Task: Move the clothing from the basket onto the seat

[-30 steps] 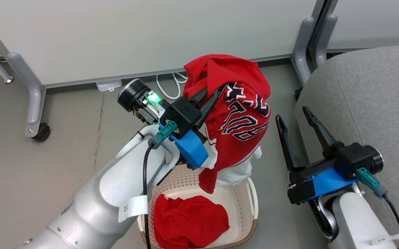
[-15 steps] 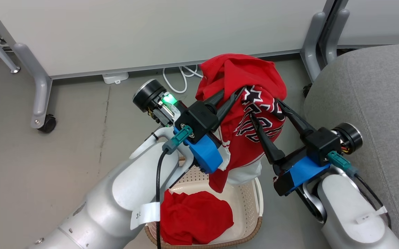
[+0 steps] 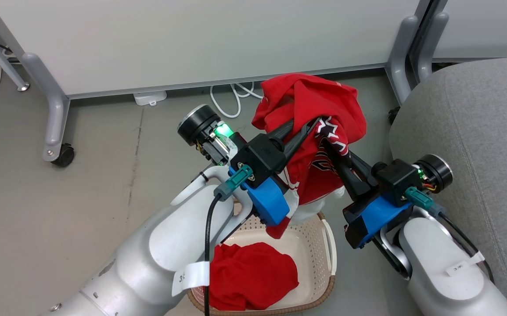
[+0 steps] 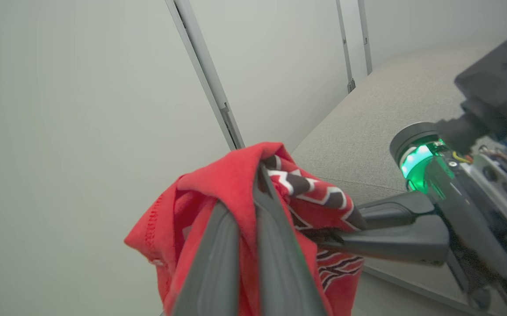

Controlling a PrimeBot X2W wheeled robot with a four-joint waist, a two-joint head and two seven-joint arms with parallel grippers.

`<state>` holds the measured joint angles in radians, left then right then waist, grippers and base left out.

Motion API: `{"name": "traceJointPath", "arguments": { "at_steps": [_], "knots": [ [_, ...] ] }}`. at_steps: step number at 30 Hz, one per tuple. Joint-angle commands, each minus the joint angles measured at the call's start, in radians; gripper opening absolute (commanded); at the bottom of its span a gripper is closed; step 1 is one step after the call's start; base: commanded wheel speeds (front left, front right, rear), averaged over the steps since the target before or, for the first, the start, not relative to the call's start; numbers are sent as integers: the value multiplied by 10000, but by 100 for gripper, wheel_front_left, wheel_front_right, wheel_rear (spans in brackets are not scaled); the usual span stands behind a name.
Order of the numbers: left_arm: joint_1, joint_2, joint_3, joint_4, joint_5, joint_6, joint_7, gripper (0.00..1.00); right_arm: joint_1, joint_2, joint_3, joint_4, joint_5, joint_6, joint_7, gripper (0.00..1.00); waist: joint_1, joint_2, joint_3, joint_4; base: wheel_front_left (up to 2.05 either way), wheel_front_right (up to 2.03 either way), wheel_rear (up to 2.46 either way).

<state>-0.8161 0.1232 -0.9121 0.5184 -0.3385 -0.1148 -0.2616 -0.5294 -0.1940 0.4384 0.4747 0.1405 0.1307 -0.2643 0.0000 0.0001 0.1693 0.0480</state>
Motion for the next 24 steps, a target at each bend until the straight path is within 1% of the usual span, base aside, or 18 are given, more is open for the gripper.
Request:
{"name": "traceJointPath", "arguments": {
  "at_steps": [1,15,16,17,24],
  "knots": [
    [95,20,75,-17,46,-40,-51,0,-27,-40,-11,43,33,1,-3,0,0,-1,5,1,0,0,0],
    [171,-10,167,73,92,-73,-51,0,93,36,-107,77,201,1,-3,0,0,-1,-69,-2,0,0,0],
    [190,-16,189,95,54,-75,-51,67,102,43,-121,71,202,1,-3,0,0,-1,-77,-4,0,0,0],
    [189,-22,197,112,37,-78,-51,100,112,49,-131,66,201,1,-3,0,0,-1,-86,-8,0,0,0],
    [225,-61,272,137,59,-91,-52,100,126,64,-220,60,272,1,-3,0,0,-1,-89,-19,0,0,0]
  ]
}}
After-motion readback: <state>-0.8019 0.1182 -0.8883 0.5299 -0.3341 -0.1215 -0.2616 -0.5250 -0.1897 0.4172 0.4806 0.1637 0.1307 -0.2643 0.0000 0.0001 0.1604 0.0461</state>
